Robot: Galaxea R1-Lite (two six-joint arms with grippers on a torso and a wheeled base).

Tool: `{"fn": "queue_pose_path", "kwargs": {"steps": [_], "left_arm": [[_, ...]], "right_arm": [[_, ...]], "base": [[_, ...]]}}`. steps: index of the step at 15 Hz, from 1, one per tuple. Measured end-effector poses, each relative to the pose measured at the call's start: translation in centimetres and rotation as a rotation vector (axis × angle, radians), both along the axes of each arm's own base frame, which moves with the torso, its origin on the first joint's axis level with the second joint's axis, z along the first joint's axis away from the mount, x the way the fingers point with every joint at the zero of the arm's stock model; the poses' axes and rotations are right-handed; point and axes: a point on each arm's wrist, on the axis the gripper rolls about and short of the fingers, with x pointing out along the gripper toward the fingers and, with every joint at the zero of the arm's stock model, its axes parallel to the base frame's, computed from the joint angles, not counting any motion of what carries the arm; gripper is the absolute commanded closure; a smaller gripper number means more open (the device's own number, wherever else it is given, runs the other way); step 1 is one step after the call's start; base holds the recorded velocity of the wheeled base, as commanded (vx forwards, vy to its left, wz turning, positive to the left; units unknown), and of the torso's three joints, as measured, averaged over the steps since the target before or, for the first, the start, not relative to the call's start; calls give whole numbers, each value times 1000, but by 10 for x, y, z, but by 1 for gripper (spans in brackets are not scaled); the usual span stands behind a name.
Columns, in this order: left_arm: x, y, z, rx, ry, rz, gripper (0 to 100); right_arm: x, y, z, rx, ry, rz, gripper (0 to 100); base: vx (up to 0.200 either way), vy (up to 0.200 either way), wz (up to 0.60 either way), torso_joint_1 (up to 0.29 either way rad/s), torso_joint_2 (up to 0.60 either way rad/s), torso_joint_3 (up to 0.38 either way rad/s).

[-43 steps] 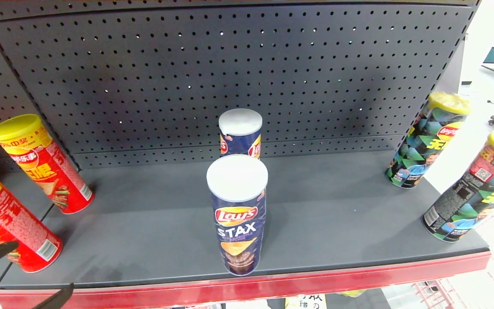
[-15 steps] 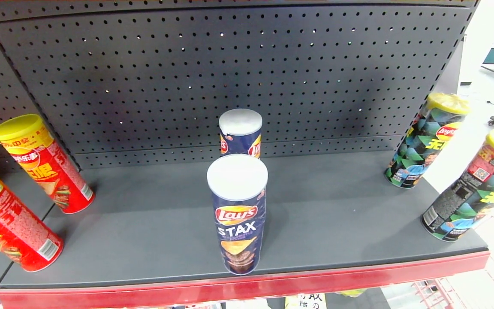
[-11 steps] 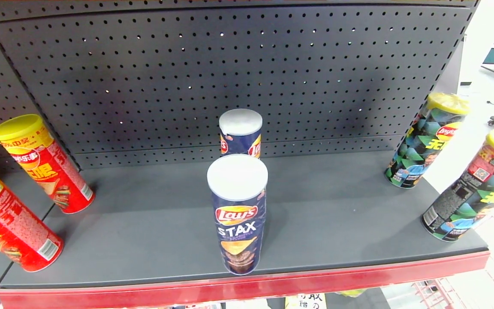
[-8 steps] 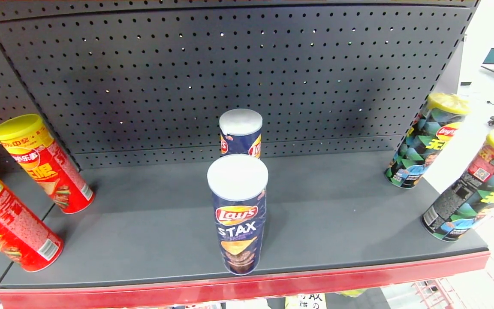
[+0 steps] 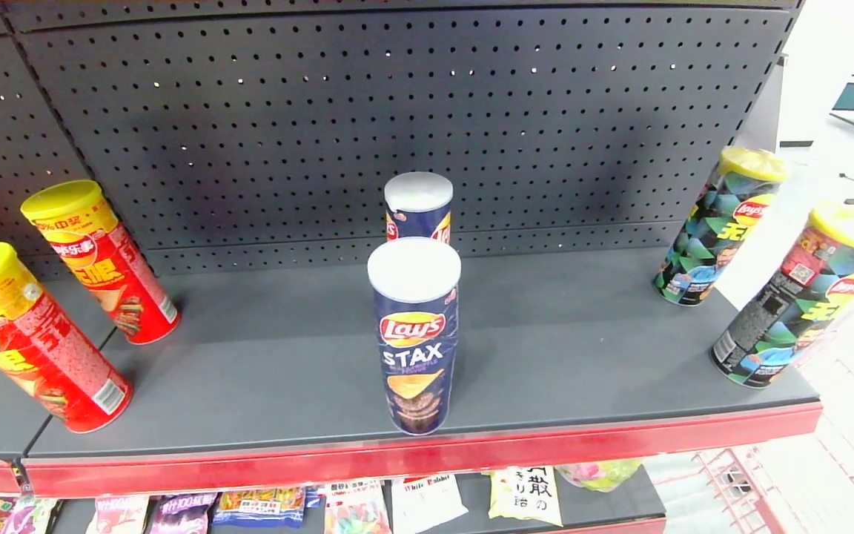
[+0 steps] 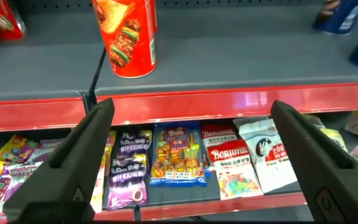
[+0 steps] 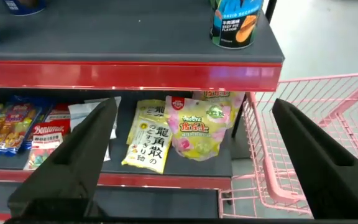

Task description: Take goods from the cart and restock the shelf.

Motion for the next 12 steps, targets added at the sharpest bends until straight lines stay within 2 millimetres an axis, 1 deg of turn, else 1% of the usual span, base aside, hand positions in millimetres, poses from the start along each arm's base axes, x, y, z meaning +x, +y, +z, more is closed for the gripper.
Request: {"fn": "queue_pose_path", "kwargs": {"steps": [3, 11, 12], "left_arm": [[0, 0, 0, -1, 0, 0, 0], [0, 0, 0, -2, 0, 0, 0], [0, 0, 0, -2, 0, 0, 0]], "right_arm": [[0, 0, 0, 0, 0, -2, 0], [0, 0, 1, 4, -1, 4, 0], [-1, 0, 6, 4, -12, 18, 0]], "base": [[0, 0, 600, 2, 4, 1], [0, 0, 0, 0, 0, 0], [0, 0, 0, 0, 0, 0]]}}
